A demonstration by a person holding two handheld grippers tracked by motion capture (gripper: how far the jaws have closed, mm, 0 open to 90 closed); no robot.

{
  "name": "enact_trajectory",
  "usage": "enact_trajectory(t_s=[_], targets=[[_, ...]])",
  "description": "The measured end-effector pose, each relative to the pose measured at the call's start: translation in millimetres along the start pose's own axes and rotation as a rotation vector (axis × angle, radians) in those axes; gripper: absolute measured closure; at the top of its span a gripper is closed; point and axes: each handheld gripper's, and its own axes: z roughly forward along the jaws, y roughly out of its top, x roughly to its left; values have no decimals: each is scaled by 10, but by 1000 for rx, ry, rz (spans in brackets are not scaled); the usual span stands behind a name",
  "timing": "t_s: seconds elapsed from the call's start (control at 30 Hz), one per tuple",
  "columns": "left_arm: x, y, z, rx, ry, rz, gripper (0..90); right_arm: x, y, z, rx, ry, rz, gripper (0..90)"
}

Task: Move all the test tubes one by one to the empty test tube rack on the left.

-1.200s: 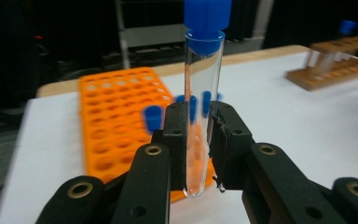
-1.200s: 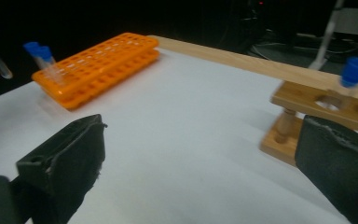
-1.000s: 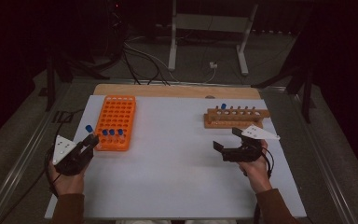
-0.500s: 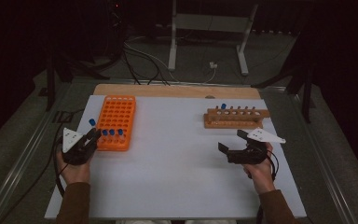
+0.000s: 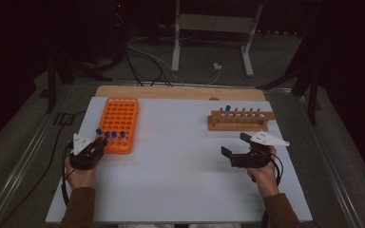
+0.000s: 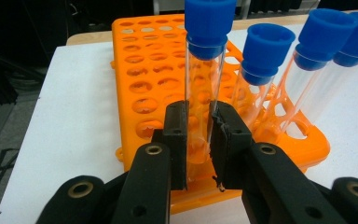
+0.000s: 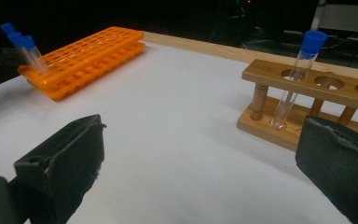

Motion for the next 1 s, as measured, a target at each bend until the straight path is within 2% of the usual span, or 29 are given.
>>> enact_trajectory(t_s=[0.13, 0.2, 0.4, 0.6, 0.8, 0.93, 1.0], targets=[[-34, -21, 36, 30, 10, 29, 785, 7, -8, 20, 8, 4, -1, 13], [-21, -20, 38, 32, 8, 14, 785, 9, -13, 31, 12, 5, -7, 13], [-17, -18, 35, 37, 6, 11, 785, 1, 0, 49, 11, 2, -6, 13], [-22, -13, 19, 45, 7, 7, 784, -47, 38, 88, 14, -20, -6, 13], [-1, -8, -5, 46, -15, -35, 763, -154, 121, 184, 29, -52, 5, 13], [-2, 0, -51, 43, -31, -39, 712, -215, 188, 255, 31, -82, 7, 13], [7, 2, -94, 32, -39, -55, 671, -249, 230, 298, 35, -97, 9, 16]])
